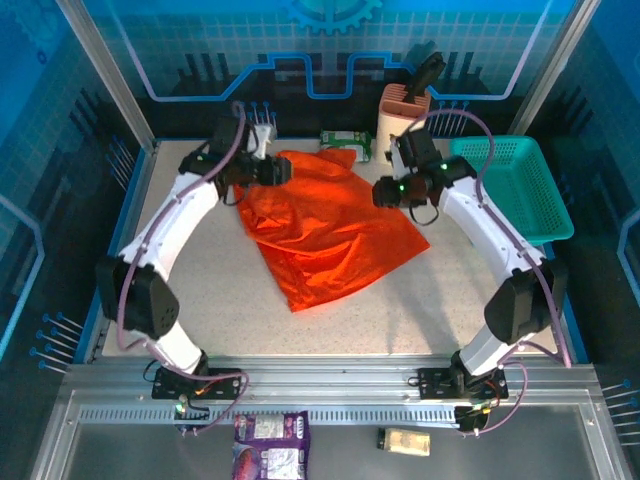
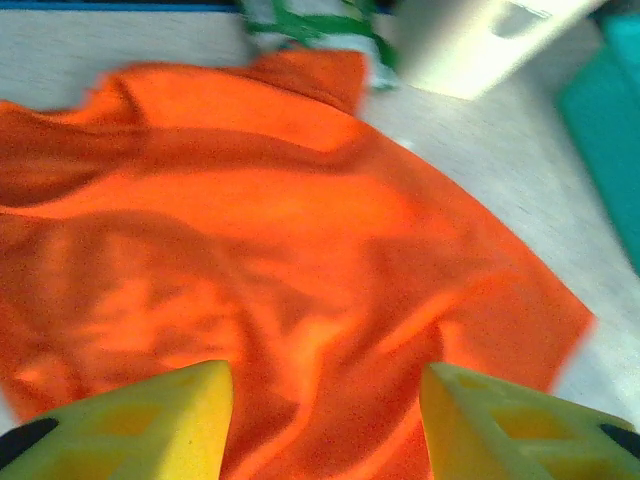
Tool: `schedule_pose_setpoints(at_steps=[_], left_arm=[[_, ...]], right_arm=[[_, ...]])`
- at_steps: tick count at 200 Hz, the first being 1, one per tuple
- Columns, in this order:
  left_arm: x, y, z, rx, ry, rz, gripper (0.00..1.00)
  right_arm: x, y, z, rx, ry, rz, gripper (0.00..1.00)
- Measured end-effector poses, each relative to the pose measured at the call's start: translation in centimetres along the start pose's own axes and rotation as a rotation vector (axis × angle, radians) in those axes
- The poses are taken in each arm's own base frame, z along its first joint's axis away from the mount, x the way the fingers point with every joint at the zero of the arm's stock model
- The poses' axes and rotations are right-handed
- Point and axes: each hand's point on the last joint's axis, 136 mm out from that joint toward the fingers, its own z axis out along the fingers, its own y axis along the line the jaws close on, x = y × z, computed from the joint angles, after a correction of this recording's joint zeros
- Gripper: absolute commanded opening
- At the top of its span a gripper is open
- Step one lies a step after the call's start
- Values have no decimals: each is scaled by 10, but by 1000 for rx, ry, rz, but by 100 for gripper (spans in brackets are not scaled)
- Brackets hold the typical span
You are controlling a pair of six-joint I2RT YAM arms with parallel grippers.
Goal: Fold the inside-out t-shirt
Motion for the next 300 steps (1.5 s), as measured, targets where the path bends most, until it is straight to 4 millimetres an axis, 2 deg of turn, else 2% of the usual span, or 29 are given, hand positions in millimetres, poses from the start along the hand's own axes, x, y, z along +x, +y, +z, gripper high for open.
schedule_pose_setpoints(at_steps=[9,14,27,52,57,58,61,82,108,140,173,199,224,258,283,300], left_arm=[[14,-19,-1,38,16,29,52],[28,-35,-1,68,33,56,52],[57,-63,2,115,77,108,52],[114,-94,15,138,178,202,52],[118,-94,15,135,184,210,52],[126,-97,17,133,200,222,52],[135,-100,20,131,217,237,52],[170,-110,26,114,282,314,52],[204,-116,32,81,341,403,54],[244,-117,44,29,437,543,58],[290,-107,59,-69,584,712,61],[302,-93,69,-162,652,808,62],[299,-79,71,-240,670,870,63],[297,-72,73,-277,685,920,64],[300,-70,76,-276,705,936,59],[304,-71,77,-260,718,943,53]], right_arm=[[20,-3,6,-9,35,26,42],[28,-5,8,-13,47,39,42],[48,-9,15,-20,81,69,42],[77,-17,24,-27,122,116,41],[82,-19,25,-25,129,124,40],[83,-20,25,-24,129,126,40],[85,-21,26,-23,133,131,40],[97,-31,27,-18,133,162,39],[102,-40,23,-18,117,186,39],[104,-43,20,-24,108,197,39],[108,-41,24,-44,112,206,41],[111,-39,25,-57,117,218,42],[111,-37,25,-70,116,222,43],[109,-36,21,-78,103,222,43],[107,-34,16,-84,86,219,43],[106,-34,14,-87,78,221,43]])
